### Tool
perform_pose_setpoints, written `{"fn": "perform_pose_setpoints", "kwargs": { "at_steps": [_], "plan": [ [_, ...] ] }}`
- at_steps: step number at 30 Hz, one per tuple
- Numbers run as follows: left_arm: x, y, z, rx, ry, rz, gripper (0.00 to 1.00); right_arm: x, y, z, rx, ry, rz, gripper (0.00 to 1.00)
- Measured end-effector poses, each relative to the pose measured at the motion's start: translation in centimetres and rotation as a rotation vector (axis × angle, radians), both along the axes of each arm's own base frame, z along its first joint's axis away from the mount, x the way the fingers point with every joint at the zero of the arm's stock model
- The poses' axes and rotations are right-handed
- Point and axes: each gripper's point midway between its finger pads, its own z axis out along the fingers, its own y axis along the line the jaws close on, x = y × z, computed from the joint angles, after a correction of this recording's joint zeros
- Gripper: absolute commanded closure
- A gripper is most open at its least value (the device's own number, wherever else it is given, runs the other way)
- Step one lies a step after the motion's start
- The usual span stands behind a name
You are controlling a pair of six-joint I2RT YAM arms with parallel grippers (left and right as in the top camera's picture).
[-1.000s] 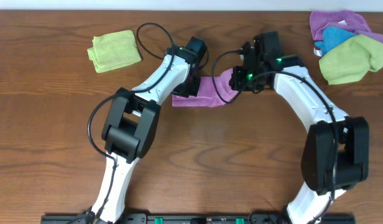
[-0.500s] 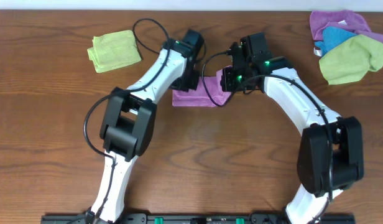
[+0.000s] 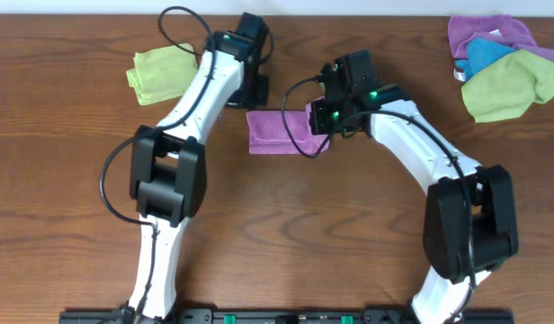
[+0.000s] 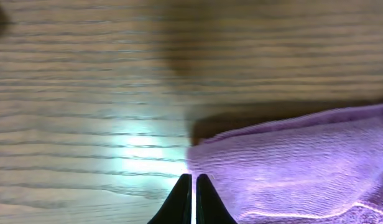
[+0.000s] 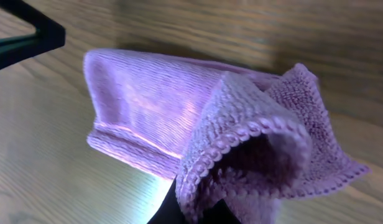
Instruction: Fold the cloth
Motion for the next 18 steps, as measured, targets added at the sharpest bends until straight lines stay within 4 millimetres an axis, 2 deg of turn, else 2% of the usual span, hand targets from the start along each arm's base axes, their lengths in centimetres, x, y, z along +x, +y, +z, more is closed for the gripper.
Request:
{"fn": "perform_pose_setpoints", "kwargs": {
  "at_steps": [5,10,16,18],
  "plan": [
    [0.8,3.1,0.0,-0.008,0.009,0.066,0.94,0.2,2.3,0.7,0.021,-0.054,0.045,0.98],
    [1.1,5.3,0.0,-0.019,0.024,0.112,0.95,0.1,3.8,0.6,0.031,-0.075,0.073,0.98],
    [0.7,5.3,0.0,-0.022,0.040,0.112,0.94,-0.6,6.1,-2.4,0.027,-0.043,0.114,0.98],
    [0.6,5.3,0.0,-0.021,0.043,0.110,0.94,-0.6,6.5,-2.6,0.030,-0.043,0.119,0.99]
  ]
}}
